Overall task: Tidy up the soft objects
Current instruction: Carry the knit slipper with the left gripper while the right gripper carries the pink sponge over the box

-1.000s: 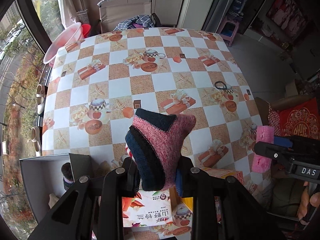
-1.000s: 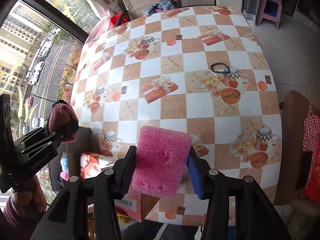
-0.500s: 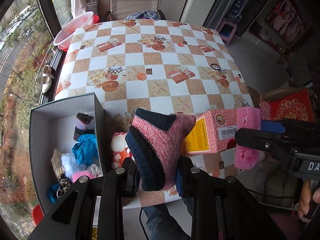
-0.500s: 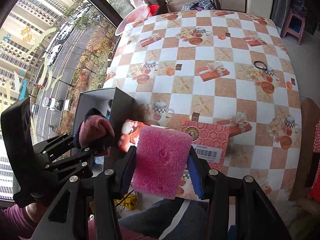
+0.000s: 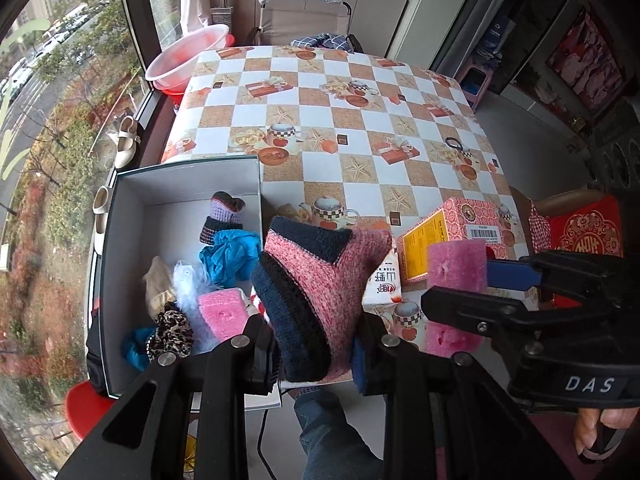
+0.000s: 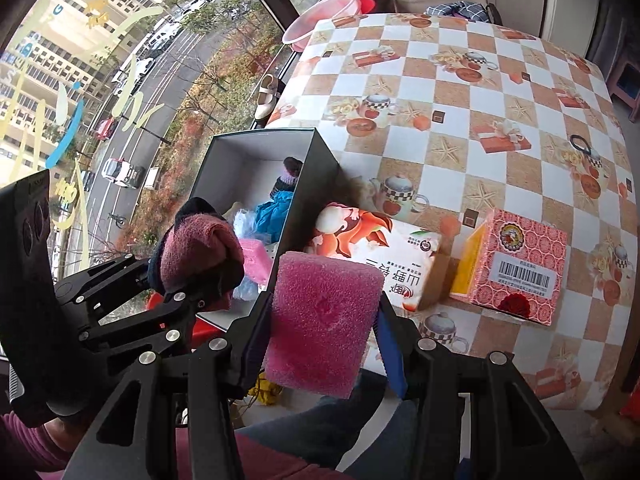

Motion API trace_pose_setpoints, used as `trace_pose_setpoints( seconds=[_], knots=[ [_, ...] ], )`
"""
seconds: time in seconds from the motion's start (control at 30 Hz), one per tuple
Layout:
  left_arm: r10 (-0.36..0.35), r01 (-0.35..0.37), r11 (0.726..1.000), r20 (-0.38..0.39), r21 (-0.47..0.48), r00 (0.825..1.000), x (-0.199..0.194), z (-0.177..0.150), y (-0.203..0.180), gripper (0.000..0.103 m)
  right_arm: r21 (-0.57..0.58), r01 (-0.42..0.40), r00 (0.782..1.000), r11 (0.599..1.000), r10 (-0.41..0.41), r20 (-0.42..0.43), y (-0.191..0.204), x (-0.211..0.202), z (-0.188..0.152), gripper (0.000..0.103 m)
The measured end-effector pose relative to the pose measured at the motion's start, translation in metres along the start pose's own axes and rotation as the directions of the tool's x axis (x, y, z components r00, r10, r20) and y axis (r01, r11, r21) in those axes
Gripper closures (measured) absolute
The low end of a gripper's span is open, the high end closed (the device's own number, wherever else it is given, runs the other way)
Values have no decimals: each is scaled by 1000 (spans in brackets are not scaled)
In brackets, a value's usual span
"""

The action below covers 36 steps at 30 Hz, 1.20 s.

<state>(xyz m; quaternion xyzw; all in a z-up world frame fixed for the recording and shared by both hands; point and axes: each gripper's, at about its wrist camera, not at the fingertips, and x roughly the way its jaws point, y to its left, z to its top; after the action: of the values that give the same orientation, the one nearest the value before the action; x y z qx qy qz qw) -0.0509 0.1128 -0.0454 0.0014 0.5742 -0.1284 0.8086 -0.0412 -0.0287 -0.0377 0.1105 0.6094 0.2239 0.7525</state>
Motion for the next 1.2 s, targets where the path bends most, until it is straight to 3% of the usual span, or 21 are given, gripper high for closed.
trace_pose_setpoints(
  seconds=[0.4, 1.2],
  knots=[
    [9, -5, 997, 54, -73, 998, -16, -8, 27, 73, -68, 17, 1000, 998, -17, -2, 28, 5, 5, 52],
    [2, 3, 995, 53, -101, 999, -17, -10, 38, 72, -89, 31, 999, 996, -33, -20, 39, 14, 8, 52]
  ],
)
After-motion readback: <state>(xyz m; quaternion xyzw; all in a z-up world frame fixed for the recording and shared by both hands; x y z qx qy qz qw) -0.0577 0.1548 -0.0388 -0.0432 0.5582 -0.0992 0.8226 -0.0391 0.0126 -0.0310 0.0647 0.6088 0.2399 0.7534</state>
